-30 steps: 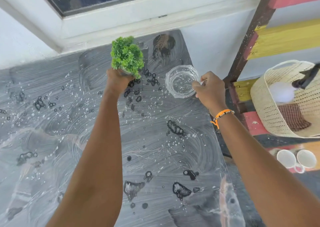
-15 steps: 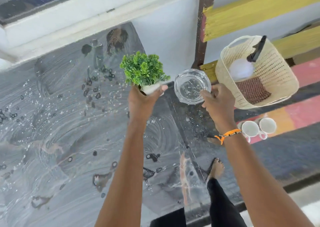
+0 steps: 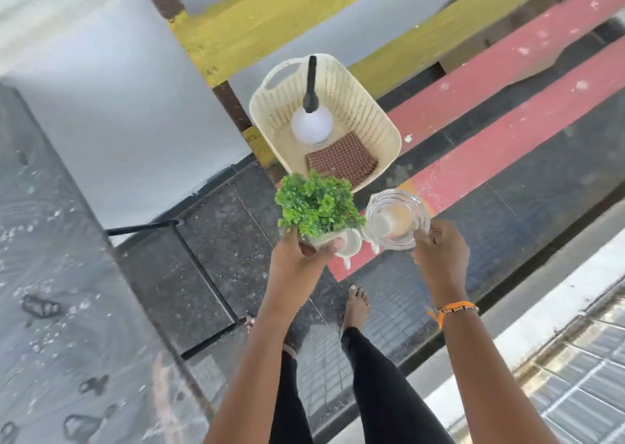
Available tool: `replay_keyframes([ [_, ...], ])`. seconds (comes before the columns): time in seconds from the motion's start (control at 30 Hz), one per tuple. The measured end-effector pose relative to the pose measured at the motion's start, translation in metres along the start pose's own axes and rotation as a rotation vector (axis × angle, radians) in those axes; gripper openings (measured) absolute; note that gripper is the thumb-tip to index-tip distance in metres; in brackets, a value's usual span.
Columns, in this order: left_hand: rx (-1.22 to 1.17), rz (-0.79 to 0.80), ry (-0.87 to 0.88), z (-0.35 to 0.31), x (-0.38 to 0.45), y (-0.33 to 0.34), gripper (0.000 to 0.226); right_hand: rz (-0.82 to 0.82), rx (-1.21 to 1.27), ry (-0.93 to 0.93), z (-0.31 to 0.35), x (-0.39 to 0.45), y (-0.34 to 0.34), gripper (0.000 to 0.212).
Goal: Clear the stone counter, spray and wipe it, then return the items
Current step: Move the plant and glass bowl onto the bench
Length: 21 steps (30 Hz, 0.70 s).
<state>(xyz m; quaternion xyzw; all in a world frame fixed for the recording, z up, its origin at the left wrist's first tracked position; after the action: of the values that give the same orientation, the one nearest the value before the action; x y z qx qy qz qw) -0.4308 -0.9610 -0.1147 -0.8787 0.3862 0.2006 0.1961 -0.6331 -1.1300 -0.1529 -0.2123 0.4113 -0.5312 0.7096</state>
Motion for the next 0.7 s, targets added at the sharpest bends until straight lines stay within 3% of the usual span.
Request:
replay_keyframes([
  [0.17,0.013,0.148,-0.049,0.021,0.027,0.109,0.027,-0.008,-0.008,0.14,-0.057,0.069,-0.011,0.016],
  [0.43,0.022,0.024,-0.115,0.05,0.091,0.195,0.059,-0.076,-0.037,0.219,-0.1,0.153,0.001,0.018],
  [0.7,0.201,-0.058,0.045,0.035,0.145,0.236,0.08,-0.056,0.017,0.218,-0.12,0.199,0.02,0.01],
])
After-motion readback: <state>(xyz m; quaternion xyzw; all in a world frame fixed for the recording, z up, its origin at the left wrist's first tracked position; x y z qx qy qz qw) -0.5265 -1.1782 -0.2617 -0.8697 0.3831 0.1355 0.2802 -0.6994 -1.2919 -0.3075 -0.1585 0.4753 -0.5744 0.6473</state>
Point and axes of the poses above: each hand's wrist, its own x-axis towards the middle knuckle, its own y-axis out of the palm, z = x × y, the point moved 8 cm from there along x, towards the middle knuckle, and after that the axes turned 8 degrees about -x, right-handed, at the moved point
